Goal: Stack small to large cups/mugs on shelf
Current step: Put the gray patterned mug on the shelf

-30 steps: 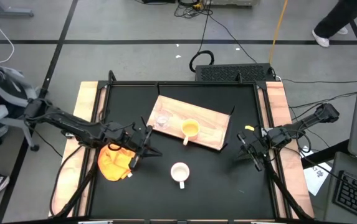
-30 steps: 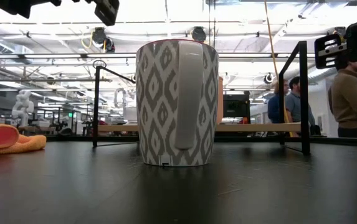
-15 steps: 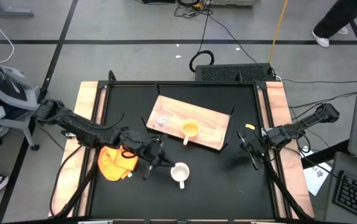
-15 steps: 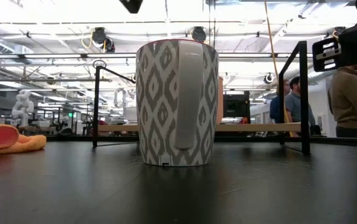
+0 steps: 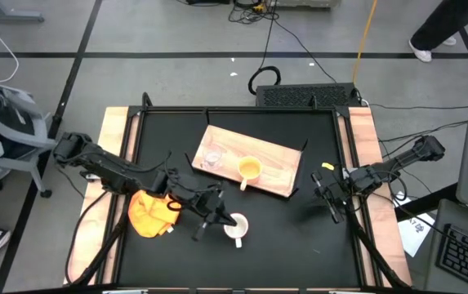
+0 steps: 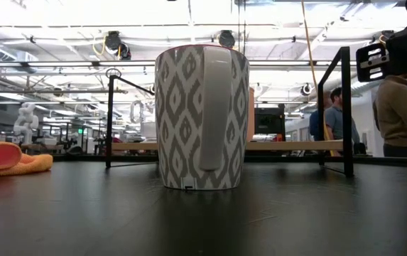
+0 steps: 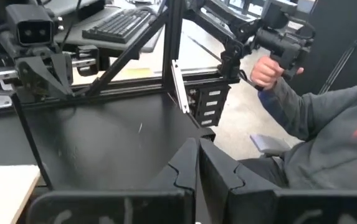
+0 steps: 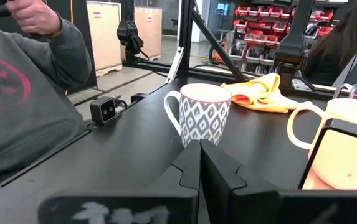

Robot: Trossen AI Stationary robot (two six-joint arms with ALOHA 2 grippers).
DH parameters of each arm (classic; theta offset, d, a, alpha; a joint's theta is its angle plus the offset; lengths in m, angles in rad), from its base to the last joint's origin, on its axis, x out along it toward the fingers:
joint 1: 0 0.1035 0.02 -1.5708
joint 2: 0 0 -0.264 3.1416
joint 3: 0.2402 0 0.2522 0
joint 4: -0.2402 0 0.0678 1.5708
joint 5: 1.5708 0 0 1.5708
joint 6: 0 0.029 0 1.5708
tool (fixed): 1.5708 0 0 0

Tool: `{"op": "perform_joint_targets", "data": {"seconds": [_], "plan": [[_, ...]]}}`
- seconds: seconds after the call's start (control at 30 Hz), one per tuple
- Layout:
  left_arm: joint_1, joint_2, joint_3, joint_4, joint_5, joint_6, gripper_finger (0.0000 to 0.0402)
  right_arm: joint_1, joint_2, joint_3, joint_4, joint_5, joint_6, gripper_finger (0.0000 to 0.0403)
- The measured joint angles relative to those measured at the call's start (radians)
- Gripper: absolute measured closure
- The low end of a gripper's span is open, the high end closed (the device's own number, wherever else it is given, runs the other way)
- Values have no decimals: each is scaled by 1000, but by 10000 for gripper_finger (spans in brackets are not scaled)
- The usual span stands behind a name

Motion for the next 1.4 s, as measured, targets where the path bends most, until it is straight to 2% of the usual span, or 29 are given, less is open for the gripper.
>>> {"op": "perform_joint_targets", "data": {"seconds": [0.13,0.27,0.43,0.7,0.8,0.87,1.07,1.2,1.4], "plan": [[0,0,0,4,-3,-1,385,0,0,0,0,0,0,403],[7,0,0,3,-79,-16,385,0,0,0,0,0,-1,403],[48,0,0,-42,-60,-54,385,0,0,0,0,0,-1,403],[62,24,118,-348,-60,-21,385,0,0,0,0,0,-1,403],[59,44,197,-412,-61,-8,385,0,2,0,-10,0,-1,403],[59,63,247,-515,-61,-8,385,0,6,0,-6,0,0,403],[60,180,420,-701,-60,0,385,0,13,0,-9,0,0,403],[60,272,528,-890,-61,23,385,0,13,0,-10,0,3,403],[60,374,643,-1062,-61,26,385,0,19,0,-17,0,19,403]]}}
